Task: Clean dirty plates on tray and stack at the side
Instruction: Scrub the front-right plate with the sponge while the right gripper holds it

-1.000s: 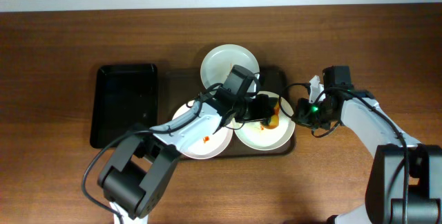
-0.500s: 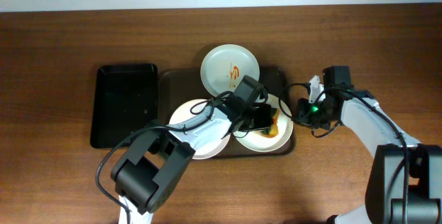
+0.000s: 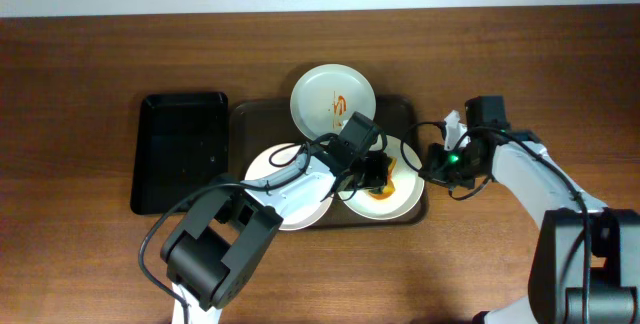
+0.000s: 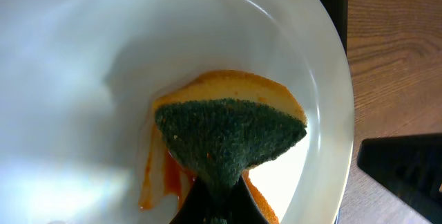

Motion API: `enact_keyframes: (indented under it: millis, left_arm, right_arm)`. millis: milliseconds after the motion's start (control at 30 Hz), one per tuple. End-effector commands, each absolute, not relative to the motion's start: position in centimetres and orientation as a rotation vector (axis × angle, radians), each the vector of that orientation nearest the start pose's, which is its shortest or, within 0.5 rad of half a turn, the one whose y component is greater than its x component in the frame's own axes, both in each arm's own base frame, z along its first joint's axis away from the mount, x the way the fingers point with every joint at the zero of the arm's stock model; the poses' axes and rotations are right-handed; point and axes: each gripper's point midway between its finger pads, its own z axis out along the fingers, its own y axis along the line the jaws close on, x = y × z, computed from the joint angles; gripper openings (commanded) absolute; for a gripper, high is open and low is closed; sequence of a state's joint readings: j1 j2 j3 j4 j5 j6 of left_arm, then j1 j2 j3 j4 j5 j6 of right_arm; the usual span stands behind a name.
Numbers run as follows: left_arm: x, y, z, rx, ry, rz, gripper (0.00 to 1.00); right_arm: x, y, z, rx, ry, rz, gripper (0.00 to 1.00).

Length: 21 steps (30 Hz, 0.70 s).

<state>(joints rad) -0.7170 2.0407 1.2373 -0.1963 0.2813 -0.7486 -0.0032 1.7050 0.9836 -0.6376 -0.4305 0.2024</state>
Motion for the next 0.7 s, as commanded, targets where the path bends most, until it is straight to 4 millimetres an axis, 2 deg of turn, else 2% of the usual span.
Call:
enact_keyframes:
  millis: [0, 200, 433, 667]
  left_arm:
    - [33.9, -34.7, 0.9, 0.075, 2.771, -0.776, 0.0]
    - [33.5, -33.6, 0.2, 0.055, 2.807, -0.703, 0.0]
    - [34.1, -32.3, -0.2, 0.019, 2.815, -0.642, 0.0]
    - [36.0, -28.5, -0.7, -0.02, 2.832, -0.575, 0.0]
  right_arm:
    - [32.2, 8.2, 2.6, 0.169, 2.929, 0.637, 0.04]
    - [32.1, 6.8, 1.5, 0.284, 2.966, 0.483, 0.04]
    - [31.6, 6.4, 0.3, 0.3, 3.006, 0.445, 0.04]
    - [31.6, 6.3, 0.2, 0.304, 3.01, 0.446, 0.04]
